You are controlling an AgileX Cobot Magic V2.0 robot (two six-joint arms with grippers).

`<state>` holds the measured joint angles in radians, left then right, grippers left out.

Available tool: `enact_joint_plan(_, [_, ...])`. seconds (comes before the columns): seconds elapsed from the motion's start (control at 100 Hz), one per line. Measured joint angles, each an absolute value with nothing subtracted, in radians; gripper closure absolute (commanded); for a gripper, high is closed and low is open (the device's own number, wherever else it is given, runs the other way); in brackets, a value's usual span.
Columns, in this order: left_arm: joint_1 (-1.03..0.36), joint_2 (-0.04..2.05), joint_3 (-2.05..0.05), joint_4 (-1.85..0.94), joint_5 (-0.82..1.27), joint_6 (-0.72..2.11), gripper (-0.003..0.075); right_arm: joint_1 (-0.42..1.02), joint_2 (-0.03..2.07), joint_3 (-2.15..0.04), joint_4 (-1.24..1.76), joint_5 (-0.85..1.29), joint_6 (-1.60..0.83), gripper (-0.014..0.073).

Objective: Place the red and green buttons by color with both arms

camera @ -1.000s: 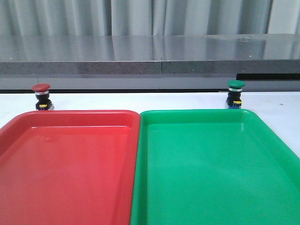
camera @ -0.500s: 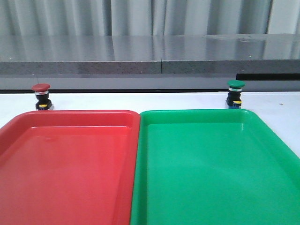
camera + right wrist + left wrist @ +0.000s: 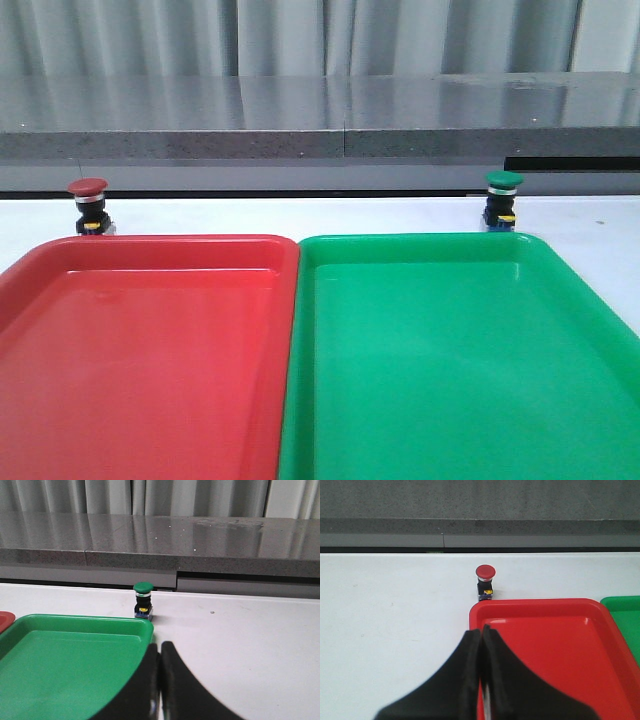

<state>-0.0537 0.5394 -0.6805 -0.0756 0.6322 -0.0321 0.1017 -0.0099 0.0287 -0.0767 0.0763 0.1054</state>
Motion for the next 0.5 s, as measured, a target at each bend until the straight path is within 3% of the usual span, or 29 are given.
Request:
enact_joint_plan(0.21, [-0.054, 0.603, -0.704, -0.077, 0.652, -0.032, 0.0736, 0.102, -0.01, 0.029, -0.077, 0.076, 0.105, 0.066])
enact_joint_plan(0.28, [-0.054, 0.609, -0.704, -0.077, 0.654, -0.032, 0.0701, 0.102, -0.01, 0.029, -0.077, 0.076, 0.105, 0.066])
enact_joint_plan(0.35, [-0.054, 0.609, -0.704, -0.077, 0.656, -0.032, 0.0602, 0.102, -0.01, 0.029, -0.077, 0.076, 0.105, 0.066])
enact_joint_plan(0.5, [-0.054, 0.609, -0.704, -0.077, 0.66, -0.032, 0.0266, 0.102, -0.01, 0.029, -0.077, 0.076, 0.105, 0.066])
